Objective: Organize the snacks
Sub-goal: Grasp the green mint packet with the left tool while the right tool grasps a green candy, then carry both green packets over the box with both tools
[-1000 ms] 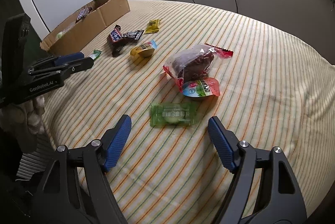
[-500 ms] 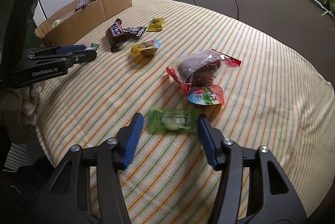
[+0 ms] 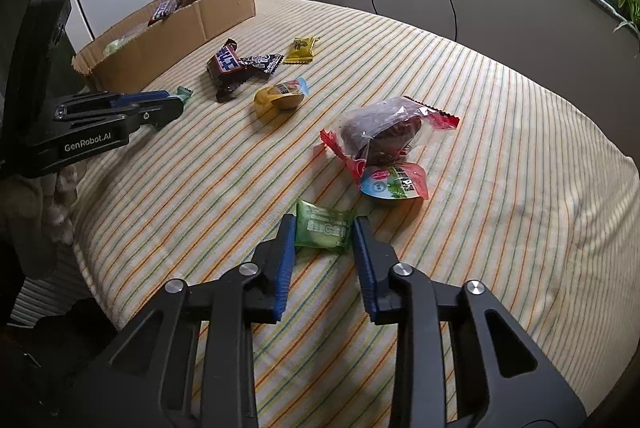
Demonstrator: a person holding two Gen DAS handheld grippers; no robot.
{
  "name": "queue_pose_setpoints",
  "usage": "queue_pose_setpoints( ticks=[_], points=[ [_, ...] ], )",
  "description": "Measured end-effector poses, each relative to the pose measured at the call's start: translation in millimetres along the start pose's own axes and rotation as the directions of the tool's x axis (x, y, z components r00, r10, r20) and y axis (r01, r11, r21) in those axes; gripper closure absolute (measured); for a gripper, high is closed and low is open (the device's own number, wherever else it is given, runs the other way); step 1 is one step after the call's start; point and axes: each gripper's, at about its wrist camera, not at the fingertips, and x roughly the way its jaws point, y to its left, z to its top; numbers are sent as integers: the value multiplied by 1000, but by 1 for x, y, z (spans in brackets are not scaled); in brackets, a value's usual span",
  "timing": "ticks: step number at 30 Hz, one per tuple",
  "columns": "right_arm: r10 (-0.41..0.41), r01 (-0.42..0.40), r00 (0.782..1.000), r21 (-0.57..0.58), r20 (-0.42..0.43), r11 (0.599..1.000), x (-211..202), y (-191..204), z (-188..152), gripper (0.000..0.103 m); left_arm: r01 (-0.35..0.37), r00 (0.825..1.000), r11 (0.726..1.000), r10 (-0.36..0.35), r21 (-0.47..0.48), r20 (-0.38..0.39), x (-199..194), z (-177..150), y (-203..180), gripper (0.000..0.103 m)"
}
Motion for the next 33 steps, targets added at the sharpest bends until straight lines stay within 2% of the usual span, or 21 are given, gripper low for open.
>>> queue_pose_setpoints(
  ticks=[11,18,25,33],
  points=[
    [18,-18,1000,22,6,1000,-5,0,-2,79,22,1000,1000,-21,-13,16,-9,-1,1,82],
    [27,-28,999,25,27,999,-15,3,0,80,38,998,999,-37,-19,56,-27,4,5,82],
    [51,-52,996,12,68,999,-28,12,14,80,36,994,999,-33,-34,102,-46,10,15,82],
    [81,-77,990,-42,115,996,-37,30,45,80,2,988,998,7,-62,152,-66,15,35,82]
  ],
)
